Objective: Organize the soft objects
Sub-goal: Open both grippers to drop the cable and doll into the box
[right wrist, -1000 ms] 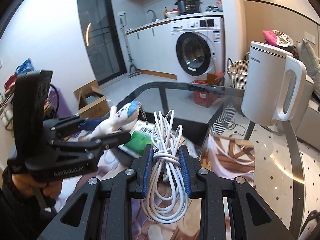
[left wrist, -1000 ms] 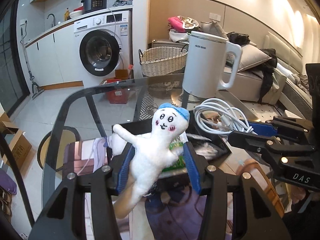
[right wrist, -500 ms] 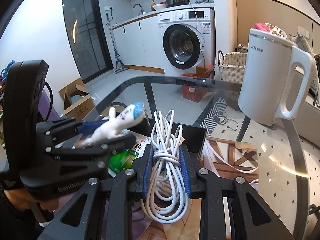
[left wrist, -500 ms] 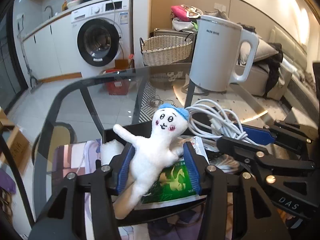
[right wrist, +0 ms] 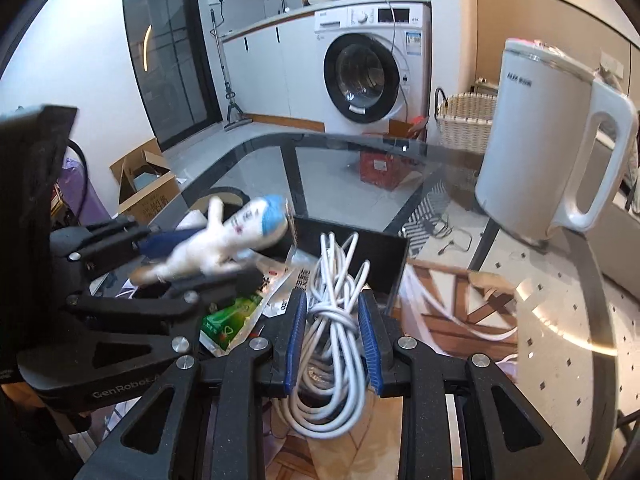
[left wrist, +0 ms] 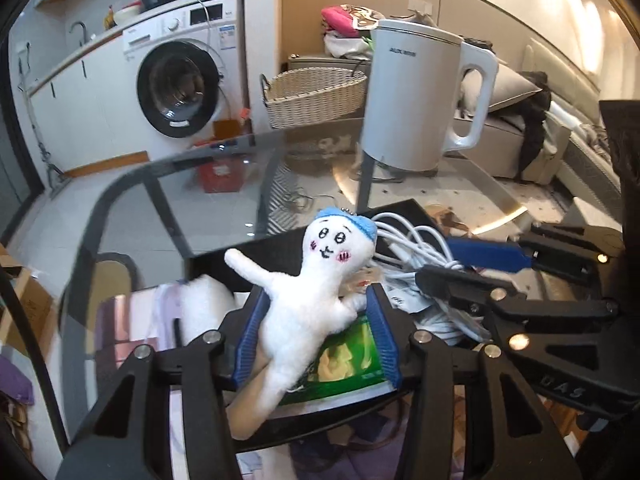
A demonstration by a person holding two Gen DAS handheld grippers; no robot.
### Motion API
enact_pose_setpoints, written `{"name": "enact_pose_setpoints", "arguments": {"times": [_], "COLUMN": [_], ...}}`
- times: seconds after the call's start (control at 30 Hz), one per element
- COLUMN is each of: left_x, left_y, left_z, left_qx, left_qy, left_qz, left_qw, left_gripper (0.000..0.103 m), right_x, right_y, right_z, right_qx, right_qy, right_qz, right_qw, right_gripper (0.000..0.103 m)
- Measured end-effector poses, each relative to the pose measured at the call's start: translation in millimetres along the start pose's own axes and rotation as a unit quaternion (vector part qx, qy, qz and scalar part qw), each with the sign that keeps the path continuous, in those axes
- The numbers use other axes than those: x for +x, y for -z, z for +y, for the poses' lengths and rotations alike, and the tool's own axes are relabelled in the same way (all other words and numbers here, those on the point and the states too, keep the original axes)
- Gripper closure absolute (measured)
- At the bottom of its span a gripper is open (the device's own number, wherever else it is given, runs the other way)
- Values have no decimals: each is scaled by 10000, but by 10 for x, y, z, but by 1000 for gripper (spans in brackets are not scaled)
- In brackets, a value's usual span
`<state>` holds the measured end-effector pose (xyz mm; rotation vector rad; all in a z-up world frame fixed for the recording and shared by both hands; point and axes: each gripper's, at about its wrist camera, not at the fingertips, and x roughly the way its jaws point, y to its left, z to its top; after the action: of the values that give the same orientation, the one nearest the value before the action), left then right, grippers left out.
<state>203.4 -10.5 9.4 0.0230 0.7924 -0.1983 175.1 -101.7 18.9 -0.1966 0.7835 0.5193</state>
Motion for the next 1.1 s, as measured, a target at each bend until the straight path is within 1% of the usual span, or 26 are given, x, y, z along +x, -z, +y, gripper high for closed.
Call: {"name": "enact_pose_setpoints", "arguments": {"times": [0.07,0.17,0.37,0.43,0.53,0.6,0.63,0.67,0.7,0.73,0.77,0.8,0.83,0.87,0.9,0.93,1.1], "left_x": [45,100,143,134,87,38,17,-19,-60,-96,-120,-165,-205,-242,-282,-311,-521], "left_y": [12,16,8,10,22,37,48,63,75,88,96,114,123,139,151,163,210], "left_z": [-26,-40,-29,-35,-37,-38,-41,-48,-61,-73,-73,-84,-93,-109,-123,-122,-84], "left_qx": [57,41,17,14,-18,-37,-45,-45,-41,-36,-48,-68,-77,-55,-10,4,-81], "left_qy": [-32,-2,-69,-107,-116,-102,-83,-62,-79,-35,35,115,60,-78,-190,-219,-322], "left_qz": [39,74,80,58,34,21,3,-22,-46,-55,-62,-122,-197,-268,-303,-328,-531], "left_qw": [10000,10000,9999,9999,9999,9999,10000,10000,10000,10000,10000,9998,9998,9996,9994,9992,9980], "left_gripper": [54,54,52,50,46,41,39,31,20,16,5,0,0,0,0,0,0], "right_x": [-81,-151,-186,-195,-225,-249,-275,-294,-314,-340,-369,-389,-423,-457,-489,-526,-671], "right_y": [-12,-25,-9,3,23,33,42,48,53,62,73,82,92,100,113,125,174], "right_z": [-21,-47,-92,-103,-108,-121,-123,-122,-122,-117,-115,-113,-114,-117,-118,-116,-114], "right_qx": [1,57,96,93,105,119,115,108,102,95,88,90,94,100,97,82,80], "right_qy": [13,12,21,31,8,-10,-15,-15,-20,-36,-49,-56,-69,-91,-110,-132,-187], "right_qz": [-139,-240,-243,-240,-265,-297,-325,-338,-350,-372,-404,-430,-477,-524,-556,-599,-739], "right_qw": [9999,9997,9997,9997,9996,9995,9994,9994,9993,9993,9991,9990,9988,9985,9983,9981,9971], "right_gripper": [72,69,68,65,56,53,53,52,50,45,42,34,30,28,24,20,14]}}
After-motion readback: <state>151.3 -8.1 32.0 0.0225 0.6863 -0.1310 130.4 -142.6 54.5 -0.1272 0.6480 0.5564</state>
